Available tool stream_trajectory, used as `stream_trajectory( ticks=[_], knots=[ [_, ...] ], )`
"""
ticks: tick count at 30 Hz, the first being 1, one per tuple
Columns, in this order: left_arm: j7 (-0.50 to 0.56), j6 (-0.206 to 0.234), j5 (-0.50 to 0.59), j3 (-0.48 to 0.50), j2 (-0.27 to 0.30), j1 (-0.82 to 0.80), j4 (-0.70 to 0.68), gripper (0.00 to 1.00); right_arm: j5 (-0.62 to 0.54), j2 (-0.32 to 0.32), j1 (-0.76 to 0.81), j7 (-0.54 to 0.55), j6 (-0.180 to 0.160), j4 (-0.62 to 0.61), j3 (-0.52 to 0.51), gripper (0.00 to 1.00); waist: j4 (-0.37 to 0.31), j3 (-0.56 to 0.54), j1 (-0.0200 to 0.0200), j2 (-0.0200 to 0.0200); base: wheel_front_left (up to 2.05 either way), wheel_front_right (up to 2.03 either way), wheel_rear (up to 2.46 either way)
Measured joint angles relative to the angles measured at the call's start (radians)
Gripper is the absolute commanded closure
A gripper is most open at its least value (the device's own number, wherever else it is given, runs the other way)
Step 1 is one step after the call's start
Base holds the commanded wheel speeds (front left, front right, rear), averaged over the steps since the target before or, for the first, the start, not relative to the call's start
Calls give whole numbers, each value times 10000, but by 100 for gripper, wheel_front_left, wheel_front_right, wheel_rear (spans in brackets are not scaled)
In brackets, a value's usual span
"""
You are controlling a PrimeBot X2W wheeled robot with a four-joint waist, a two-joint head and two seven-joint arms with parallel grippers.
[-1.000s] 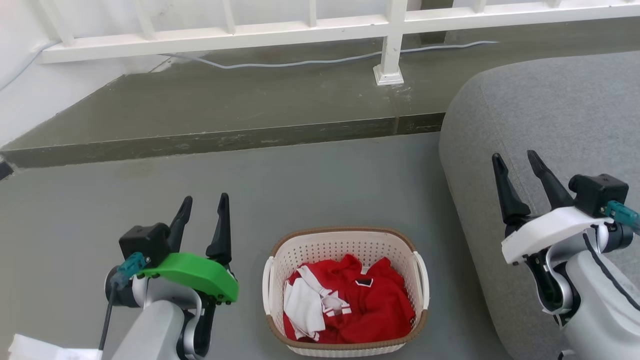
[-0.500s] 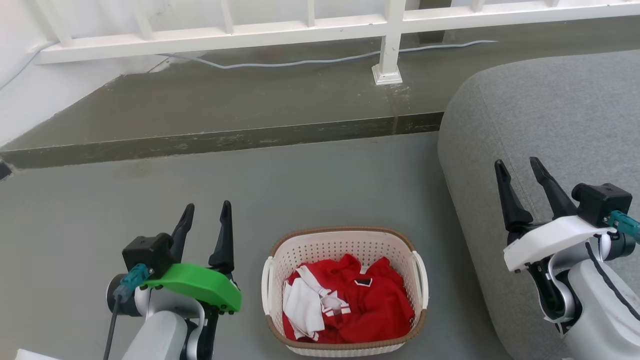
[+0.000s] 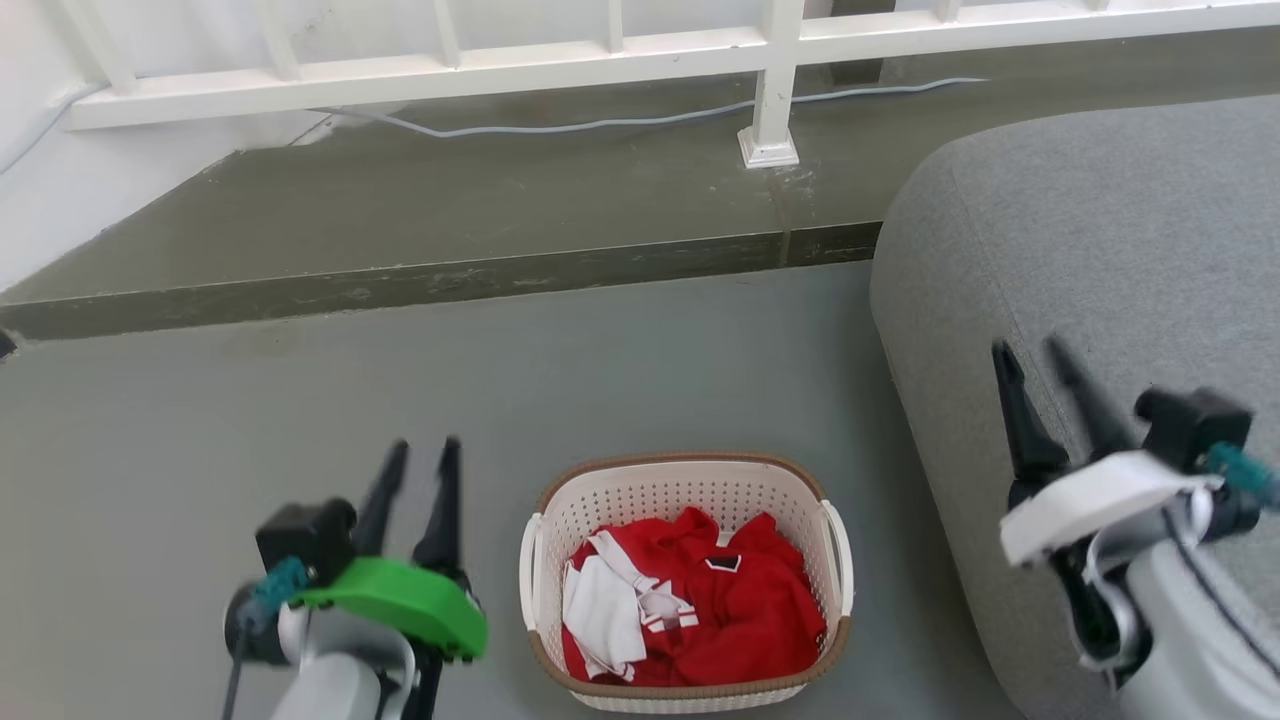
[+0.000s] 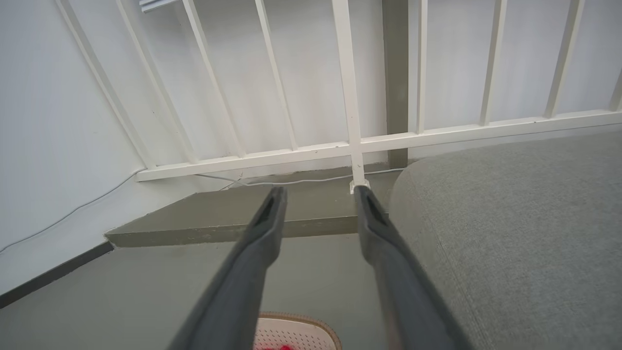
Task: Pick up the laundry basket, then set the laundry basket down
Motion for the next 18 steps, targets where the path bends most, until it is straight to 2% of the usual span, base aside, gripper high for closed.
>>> stream_trajectory(
  ticks=[8,18],
  knots=[
    [127,-15,-301,105,-56,345,226,100,326,278,413,130,4,234,-138,100,27,-5,0,0,0,0,0],
    [456,-171,-1511,476,-88,346,199,100,1580,489,413,460,138,228,-499,100,124,-21,0,0,0,0,0]
  ],
)
